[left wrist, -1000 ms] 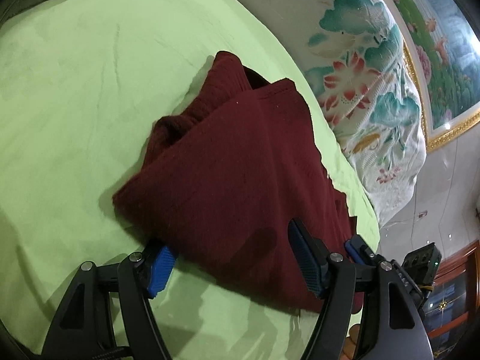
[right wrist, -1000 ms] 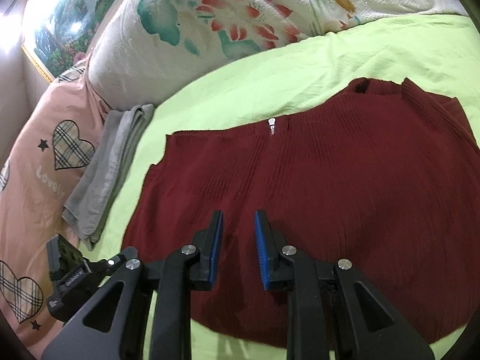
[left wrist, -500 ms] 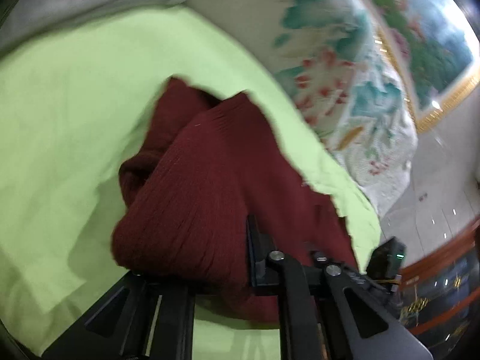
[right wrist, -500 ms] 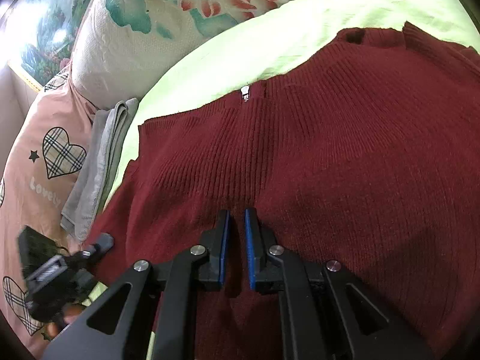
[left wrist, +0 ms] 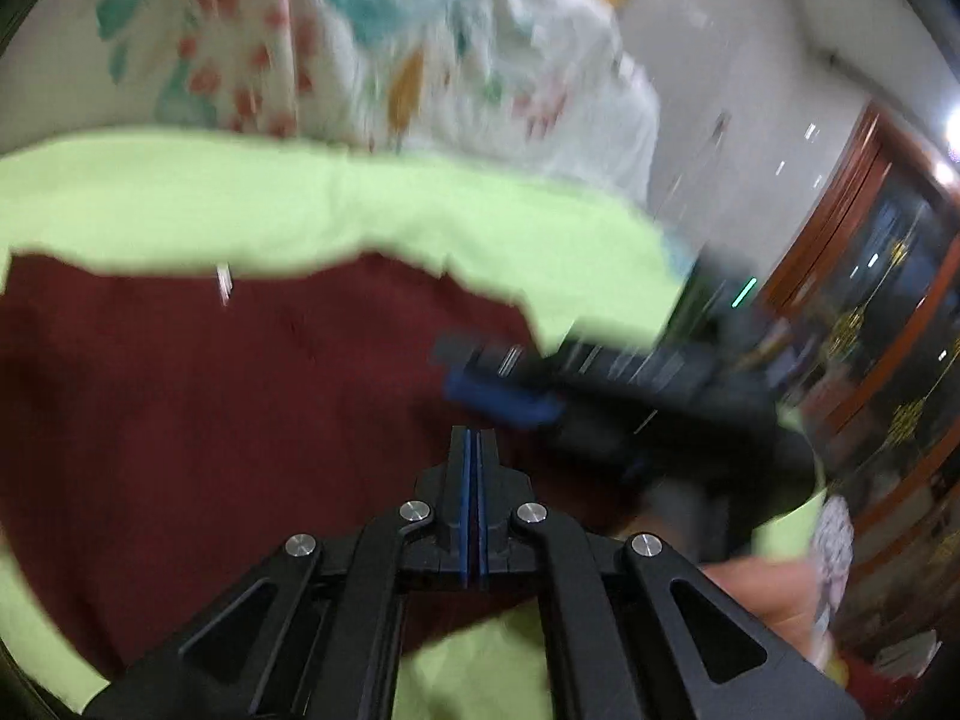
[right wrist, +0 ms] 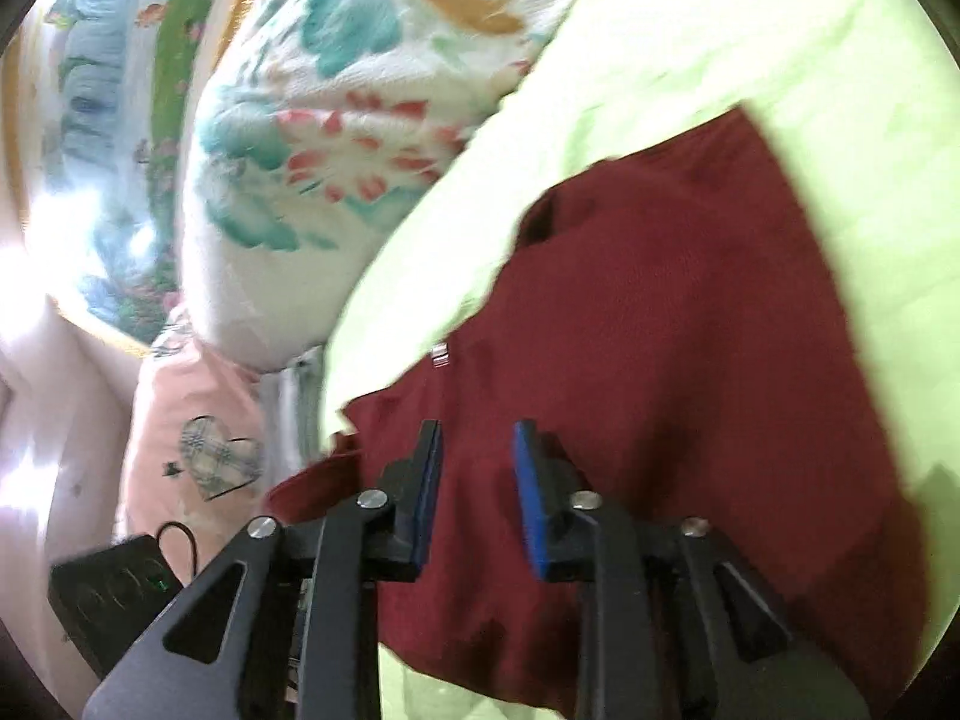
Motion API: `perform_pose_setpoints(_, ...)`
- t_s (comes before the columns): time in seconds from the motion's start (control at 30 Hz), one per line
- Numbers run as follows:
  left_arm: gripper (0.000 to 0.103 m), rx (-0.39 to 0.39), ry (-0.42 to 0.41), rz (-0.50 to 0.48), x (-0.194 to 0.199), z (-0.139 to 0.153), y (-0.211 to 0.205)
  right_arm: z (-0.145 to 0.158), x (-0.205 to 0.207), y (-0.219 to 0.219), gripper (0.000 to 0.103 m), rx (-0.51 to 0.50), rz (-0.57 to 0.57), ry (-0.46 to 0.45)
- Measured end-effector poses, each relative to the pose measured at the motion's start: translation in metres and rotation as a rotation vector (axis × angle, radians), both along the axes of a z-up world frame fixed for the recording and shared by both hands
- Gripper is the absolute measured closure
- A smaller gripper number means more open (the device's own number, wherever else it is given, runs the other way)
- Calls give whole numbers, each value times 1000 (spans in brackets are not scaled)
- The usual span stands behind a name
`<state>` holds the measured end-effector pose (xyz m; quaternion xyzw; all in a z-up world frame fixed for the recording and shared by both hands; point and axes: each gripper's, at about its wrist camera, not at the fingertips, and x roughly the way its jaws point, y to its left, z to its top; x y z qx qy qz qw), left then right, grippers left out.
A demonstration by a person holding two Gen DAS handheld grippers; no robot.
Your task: Fold large clothes
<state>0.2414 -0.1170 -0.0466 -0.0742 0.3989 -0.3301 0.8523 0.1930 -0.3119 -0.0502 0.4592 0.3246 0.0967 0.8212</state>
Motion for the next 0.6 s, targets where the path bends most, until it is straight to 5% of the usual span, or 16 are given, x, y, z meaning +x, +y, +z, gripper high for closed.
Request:
perform_pose_setpoints(0.23,103,-88,19,157,-44,-2,84,16,-7,12,72,-44,61,-75)
perform_pose_setpoints(0.33,83,-124,68,305,-66,-13,140,17,-1,31,70,-71,105,-77)
perform_pose_setpoints(0.4,46,-154,125,436,-73,-25,176,15,1,41,70,-81,128,-75)
perform_pose_setpoints(0.6,39,-247,269,678,-53,-61,244,7,9,67,69,-104,177,-45)
